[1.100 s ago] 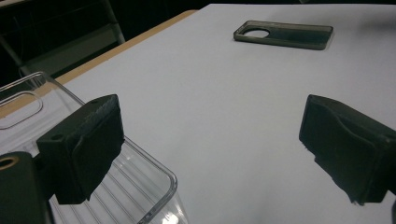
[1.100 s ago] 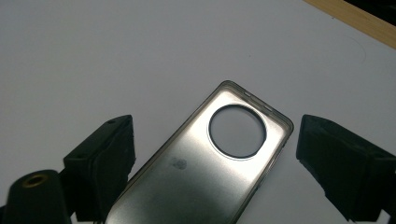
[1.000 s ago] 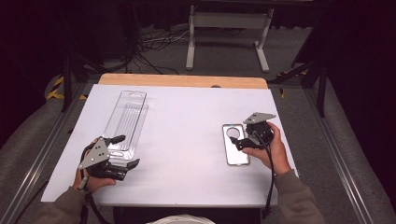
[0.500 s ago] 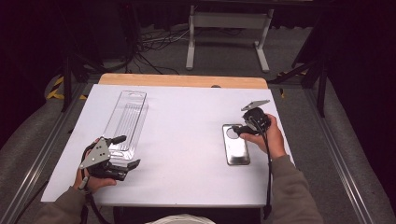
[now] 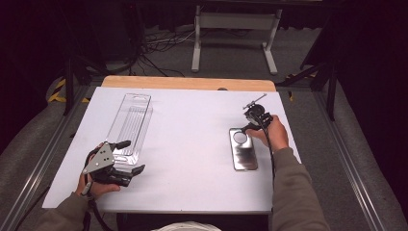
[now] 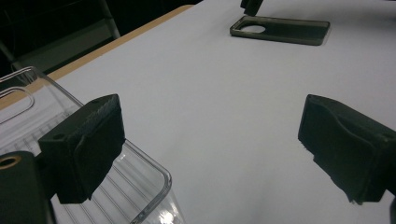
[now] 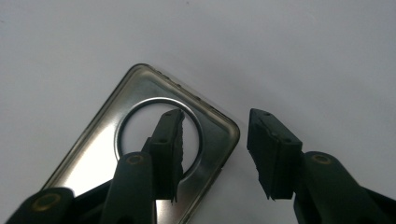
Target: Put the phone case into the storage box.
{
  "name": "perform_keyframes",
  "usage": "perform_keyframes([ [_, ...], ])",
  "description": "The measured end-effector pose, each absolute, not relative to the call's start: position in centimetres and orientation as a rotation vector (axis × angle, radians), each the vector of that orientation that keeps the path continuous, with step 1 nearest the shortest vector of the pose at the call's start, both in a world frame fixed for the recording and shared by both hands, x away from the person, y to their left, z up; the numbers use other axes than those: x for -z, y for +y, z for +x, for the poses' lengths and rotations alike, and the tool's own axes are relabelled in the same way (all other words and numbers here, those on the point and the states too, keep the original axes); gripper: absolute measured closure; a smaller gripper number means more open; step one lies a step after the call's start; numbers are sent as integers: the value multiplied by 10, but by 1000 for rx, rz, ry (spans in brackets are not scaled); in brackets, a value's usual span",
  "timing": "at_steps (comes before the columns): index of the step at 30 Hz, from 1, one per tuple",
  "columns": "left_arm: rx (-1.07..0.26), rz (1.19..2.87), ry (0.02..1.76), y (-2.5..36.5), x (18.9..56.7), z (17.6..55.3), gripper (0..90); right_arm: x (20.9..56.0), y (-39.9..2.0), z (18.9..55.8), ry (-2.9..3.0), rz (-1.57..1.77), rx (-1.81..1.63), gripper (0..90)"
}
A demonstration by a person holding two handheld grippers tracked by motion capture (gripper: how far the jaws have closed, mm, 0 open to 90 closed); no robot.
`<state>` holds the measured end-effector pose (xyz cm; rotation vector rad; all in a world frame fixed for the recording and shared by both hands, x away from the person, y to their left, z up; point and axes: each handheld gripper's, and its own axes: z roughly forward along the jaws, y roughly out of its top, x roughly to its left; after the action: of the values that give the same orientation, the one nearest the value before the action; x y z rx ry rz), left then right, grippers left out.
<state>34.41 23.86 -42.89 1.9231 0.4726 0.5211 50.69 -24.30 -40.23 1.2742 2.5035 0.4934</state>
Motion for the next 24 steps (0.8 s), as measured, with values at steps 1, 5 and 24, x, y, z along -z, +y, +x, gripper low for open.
perform_keyframes([
  [1,-521,1920,474,239,429,344,77,403,-242,509,2510,1283,-477,573],
  [5,-516,1919,474,239,429,344,77,405,-243,517,2540,1308,-414,621],
  [24,-505,1929,474,238,430,344,77,415,-242,529,2597,1307,-261,810],
])
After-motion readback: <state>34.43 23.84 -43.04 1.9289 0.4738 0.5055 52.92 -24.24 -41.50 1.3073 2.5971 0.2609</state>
